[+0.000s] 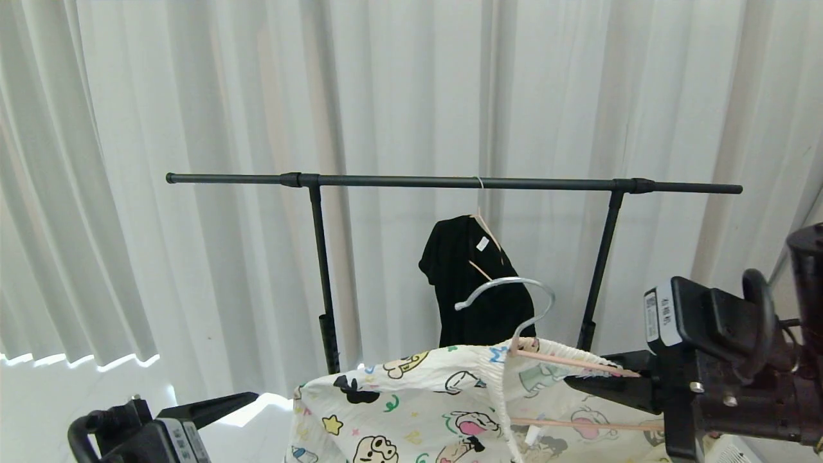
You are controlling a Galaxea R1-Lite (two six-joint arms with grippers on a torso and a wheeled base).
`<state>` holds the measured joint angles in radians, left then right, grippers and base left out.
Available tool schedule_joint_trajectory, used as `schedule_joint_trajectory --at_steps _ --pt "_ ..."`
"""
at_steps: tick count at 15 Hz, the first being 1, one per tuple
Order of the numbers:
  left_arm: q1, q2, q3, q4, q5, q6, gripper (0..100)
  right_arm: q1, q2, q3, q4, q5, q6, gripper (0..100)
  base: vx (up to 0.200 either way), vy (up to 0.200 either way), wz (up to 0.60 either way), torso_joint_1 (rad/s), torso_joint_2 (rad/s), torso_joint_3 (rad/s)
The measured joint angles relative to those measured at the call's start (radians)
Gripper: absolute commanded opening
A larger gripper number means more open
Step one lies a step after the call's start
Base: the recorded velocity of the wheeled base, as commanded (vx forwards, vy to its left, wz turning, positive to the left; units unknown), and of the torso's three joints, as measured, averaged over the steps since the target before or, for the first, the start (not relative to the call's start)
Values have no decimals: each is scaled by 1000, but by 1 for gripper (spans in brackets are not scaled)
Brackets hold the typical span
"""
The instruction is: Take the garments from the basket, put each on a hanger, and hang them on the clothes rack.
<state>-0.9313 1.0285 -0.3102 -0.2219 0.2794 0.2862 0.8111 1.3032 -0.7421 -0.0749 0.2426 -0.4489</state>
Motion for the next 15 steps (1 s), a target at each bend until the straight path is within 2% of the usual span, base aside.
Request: schedule_joint_trajectory --at_steps 3,5,8,10,11,12,15 --pt "145 11 23 -2 -2 -35 100 -8 -56 38 -3 9 -30 0 0 0 0 0 0 0" --pt "211 42 27 -2 -26 -37 100 -9 -80 46 -5 21 -34 0 0 0 0 0 0 0" --pt "233 79 26 -1 -187 -39 100 -9 -114 44 -5 31 -34 0 0 0 0 0 0 0" --pt "260 108 16 -2 -204 -47 100 -7 -138 47 0 38 -34 0 0 0 0 0 0 0" --pt "274 120 10 -12 -210 -76 100 -6 -148 47 0 38 -34 0 0 0 0 0 0 0" --pt "281 130 5 -24 -212 -107 0 -6 -154 48 1 38 -34 0 0 0 0 0 0 0" --pt "295 152 1 -54 -208 -149 0 -3 -164 48 -1 38 -33 0 0 0 0 0 0 0"
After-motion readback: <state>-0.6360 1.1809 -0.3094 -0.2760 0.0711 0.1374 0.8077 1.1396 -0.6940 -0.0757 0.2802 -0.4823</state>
